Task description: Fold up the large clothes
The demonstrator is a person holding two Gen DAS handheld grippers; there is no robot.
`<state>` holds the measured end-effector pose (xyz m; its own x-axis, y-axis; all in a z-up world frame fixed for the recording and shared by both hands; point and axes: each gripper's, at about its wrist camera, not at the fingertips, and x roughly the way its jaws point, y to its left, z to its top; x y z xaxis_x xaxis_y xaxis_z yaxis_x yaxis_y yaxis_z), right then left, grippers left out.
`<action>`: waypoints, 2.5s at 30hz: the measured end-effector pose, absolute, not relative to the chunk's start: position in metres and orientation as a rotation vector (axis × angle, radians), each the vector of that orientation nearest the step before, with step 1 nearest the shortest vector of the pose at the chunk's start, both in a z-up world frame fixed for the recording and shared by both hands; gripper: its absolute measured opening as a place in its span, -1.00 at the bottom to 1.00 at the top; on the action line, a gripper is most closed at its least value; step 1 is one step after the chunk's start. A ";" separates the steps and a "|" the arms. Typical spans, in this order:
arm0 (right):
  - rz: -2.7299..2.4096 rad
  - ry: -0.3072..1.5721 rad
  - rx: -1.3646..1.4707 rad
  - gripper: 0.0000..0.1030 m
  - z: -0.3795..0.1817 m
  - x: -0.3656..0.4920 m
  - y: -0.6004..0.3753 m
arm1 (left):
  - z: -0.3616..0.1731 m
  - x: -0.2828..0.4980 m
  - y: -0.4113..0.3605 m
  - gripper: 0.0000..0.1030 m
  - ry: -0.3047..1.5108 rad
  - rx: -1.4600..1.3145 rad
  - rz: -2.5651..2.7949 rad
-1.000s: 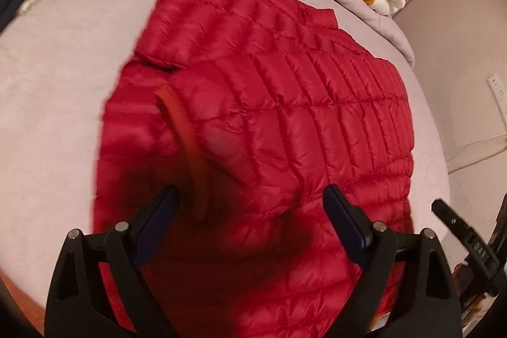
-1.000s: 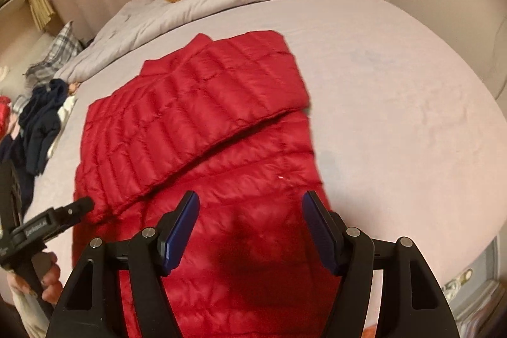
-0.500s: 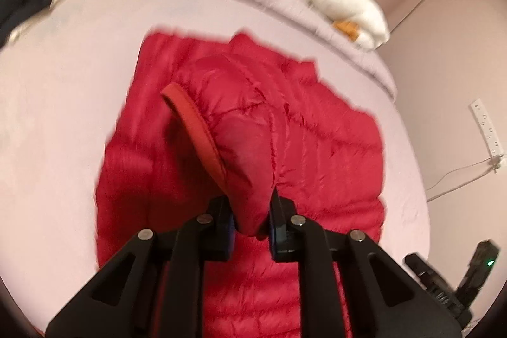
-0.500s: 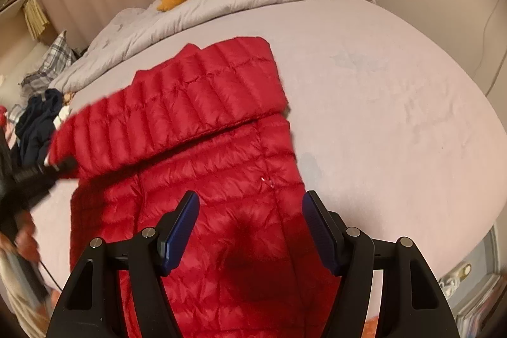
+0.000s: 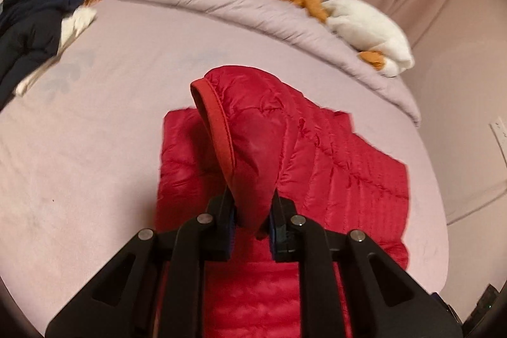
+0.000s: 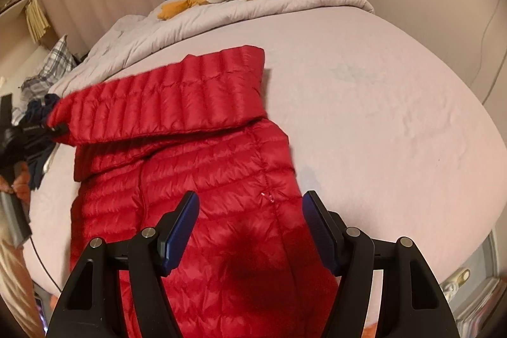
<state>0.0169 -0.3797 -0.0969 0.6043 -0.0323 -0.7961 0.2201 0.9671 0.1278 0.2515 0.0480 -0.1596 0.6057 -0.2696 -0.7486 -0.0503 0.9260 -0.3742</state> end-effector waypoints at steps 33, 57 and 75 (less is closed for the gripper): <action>-0.171 0.911 0.210 0.30 -0.101 0.016 -0.384 | -0.193 0.222 0.068 0.48 0.971 -0.269 0.018; -0.048 0.664 0.093 0.91 -0.067 -0.023 -0.351 | -0.131 0.037 0.059 0.99 0.750 -0.369 -0.114; -0.058 0.777 0.114 0.91 -0.111 -0.065 -0.365 | -0.201 -0.003 0.049 0.98 0.883 -0.407 -0.144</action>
<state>-0.0646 -0.3649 -0.1110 0.7121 -0.0107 -0.7020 0.0944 0.9923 0.0807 -0.0026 0.0489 -0.2008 0.6313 -0.2872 -0.7204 -0.0442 0.9141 -0.4031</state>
